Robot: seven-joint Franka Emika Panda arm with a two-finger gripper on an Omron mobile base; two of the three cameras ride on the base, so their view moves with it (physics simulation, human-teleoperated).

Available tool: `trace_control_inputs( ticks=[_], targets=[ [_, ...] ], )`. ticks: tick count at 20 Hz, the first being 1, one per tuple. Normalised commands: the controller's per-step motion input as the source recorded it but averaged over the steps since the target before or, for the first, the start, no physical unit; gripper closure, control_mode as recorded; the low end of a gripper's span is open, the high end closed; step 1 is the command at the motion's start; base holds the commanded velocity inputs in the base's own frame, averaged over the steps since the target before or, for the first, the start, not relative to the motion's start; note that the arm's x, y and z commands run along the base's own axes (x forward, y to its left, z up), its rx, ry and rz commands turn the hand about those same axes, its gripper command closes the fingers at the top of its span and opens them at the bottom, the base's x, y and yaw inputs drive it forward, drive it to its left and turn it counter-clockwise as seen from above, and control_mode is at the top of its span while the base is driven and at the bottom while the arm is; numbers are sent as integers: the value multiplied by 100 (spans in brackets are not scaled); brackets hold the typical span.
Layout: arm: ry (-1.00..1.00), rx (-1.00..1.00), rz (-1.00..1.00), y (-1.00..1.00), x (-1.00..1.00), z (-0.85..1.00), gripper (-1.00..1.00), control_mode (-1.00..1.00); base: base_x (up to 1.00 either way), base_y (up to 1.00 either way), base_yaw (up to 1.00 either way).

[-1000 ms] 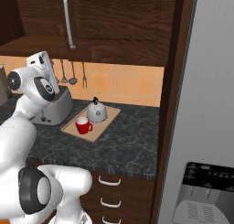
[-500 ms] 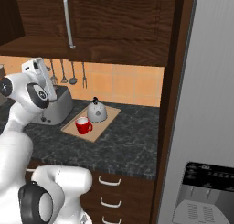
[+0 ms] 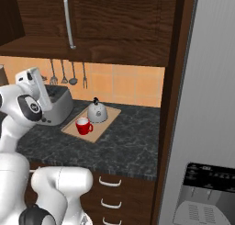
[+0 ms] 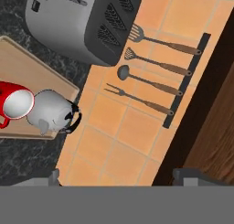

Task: Pick the kettle from the counter and place it on the tray. Then pick the mug from the cabinet and place it on the tray. Then close the cabinet doors.

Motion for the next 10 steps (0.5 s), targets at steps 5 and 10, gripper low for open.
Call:
trace_control_inputs(
  ticks=[5, 10],
  targets=[
    [-7, -15, -2, 30, -29, -9, -100, -100, 0, 0, 0],
    [-10, -23, -26, 55, -59, 2, -100, -100, 0, 0, 0]
  ],
)
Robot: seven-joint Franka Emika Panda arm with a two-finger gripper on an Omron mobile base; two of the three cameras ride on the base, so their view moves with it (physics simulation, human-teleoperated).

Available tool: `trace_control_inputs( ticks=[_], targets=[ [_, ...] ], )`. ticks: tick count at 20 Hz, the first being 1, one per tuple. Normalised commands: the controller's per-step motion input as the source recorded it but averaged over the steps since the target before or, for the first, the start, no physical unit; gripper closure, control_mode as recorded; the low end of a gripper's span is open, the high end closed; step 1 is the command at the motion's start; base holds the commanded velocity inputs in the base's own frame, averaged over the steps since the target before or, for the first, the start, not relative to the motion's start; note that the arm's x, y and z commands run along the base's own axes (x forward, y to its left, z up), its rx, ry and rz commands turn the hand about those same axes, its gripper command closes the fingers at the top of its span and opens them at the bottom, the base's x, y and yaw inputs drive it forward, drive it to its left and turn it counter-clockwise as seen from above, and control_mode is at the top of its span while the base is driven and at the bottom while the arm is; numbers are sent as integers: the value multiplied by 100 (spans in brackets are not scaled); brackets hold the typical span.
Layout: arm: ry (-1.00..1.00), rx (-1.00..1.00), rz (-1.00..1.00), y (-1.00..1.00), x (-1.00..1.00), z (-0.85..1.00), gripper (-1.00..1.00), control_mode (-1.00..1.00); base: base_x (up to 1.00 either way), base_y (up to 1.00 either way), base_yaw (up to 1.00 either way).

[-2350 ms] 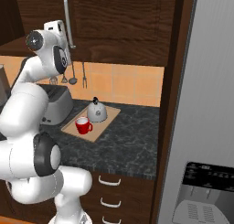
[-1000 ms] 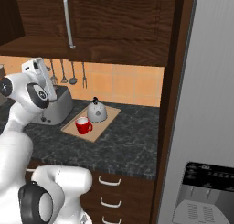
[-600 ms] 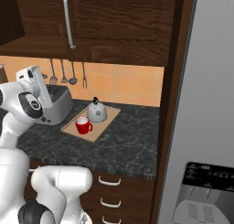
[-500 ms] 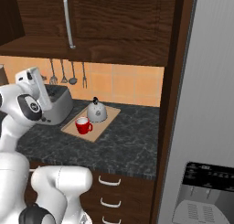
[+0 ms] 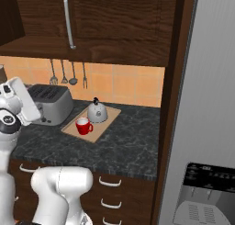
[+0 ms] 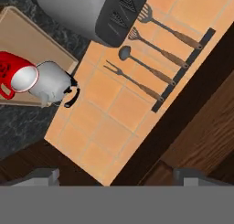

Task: Pick the kettle from the counter and place it on the tray. Then pick the mug from the cabinet and place it on the tray. Then close the cabinet doors.

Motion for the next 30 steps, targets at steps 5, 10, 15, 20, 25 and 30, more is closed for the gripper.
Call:
trace_control_inputs(
  ticks=[5, 10, 15, 20, 25, 30],
  targets=[
    [-8, -18, -36, 41, -54, 0, -100, -100, 0, 0, 0],
    [-13, -20, -41, 33, -59, 4, -100, -100, 0, 0, 0],
    [-17, -18, -38, 17, -57, 4, -100, -100, 0, 0, 0],
    [-15, -21, -29, 33, -47, 18, -100, -100, 0, 0, 0],
    [-18, -28, -16, 72, -32, 27, -100, -100, 0, 0, 0],
    [-4, -22, -8, 66, -27, 11, -100, -100, 0, 0, 0]
  ],
)
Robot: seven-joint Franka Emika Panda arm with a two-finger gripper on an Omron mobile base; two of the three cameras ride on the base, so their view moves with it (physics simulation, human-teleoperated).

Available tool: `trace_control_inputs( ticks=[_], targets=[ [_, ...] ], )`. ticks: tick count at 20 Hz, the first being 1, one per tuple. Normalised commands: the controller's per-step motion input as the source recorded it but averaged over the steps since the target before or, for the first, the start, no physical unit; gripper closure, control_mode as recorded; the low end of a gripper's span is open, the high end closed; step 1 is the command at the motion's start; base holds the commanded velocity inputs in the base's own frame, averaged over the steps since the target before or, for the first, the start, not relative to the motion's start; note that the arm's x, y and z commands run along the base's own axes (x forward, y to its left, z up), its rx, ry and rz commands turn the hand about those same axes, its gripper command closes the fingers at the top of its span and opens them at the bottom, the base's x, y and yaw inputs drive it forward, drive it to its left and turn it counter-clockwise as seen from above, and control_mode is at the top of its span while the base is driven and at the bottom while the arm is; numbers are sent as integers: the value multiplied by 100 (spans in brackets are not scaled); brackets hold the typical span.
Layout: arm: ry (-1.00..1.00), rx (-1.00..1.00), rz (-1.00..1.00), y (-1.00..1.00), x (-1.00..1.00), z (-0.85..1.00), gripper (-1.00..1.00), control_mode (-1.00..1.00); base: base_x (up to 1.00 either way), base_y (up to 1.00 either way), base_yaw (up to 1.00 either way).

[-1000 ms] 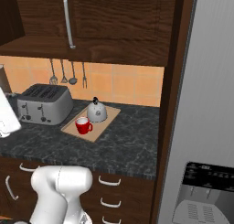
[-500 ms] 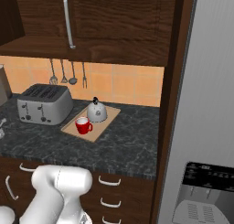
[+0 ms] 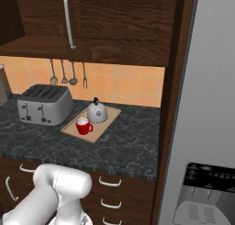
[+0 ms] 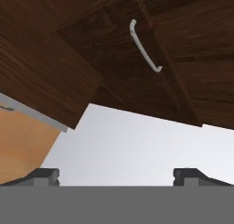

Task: Pick the kettle from the counter and place it on the tray. Then pick the mug from the cabinet and place it on the tray. Then close the cabinet doors.

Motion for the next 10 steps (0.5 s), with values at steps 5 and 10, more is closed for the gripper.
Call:
trace_control_inputs(
  ticks=[5, 10],
  targets=[
    [13, -6, -6, 49, -31, 1, -100, -100, 0, 0, 0],
    [16, -5, -4, 48, -19, 0, -100, -100, 0, 0, 0]
  ],
)
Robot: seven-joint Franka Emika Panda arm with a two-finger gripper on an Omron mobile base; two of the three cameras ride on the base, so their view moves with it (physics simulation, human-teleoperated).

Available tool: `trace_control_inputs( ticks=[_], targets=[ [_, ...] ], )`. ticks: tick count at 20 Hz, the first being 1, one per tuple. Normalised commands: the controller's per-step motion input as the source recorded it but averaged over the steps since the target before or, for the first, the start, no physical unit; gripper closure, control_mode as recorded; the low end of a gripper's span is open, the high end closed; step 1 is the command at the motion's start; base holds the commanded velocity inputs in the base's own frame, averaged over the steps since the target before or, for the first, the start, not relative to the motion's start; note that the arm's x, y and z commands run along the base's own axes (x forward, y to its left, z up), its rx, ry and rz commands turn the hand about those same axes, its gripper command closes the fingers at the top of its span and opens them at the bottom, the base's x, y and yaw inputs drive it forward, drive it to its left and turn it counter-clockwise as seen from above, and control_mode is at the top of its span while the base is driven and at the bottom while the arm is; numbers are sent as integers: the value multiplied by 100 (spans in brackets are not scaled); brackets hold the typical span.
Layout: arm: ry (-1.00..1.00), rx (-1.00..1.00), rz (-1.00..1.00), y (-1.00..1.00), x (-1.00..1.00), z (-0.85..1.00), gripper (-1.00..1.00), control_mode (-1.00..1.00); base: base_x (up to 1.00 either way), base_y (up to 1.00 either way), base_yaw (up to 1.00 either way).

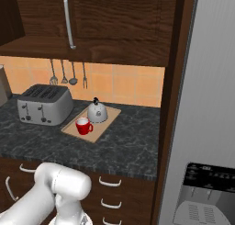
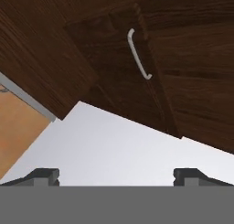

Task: Pick the kettle from the counter and place it on the tray. Then pick the mug from the cabinet and place it on the tray. Then close the cabinet doors.

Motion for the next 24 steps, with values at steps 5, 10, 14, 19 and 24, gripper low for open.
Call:
trace_control_inputs(
  ticks=[5, 10, 14, 19, 24],
  targets=[
    [7, -2, -2, 58, -2, 0, -100, -100, 0, 0, 0],
    [5, 0, -3, 49, -3, 16, -100, -100, 0, 0, 0],
    [9, 0, -2, 39, 0, 34, -100, -100, 0, 0, 0],
    [8, 0, -3, 7, 5, 43, -100, -100, 0, 0, 0],
    [7, 0, -1, -2, 2, 44, -100, -100, 0, 0, 0]
  ],
)
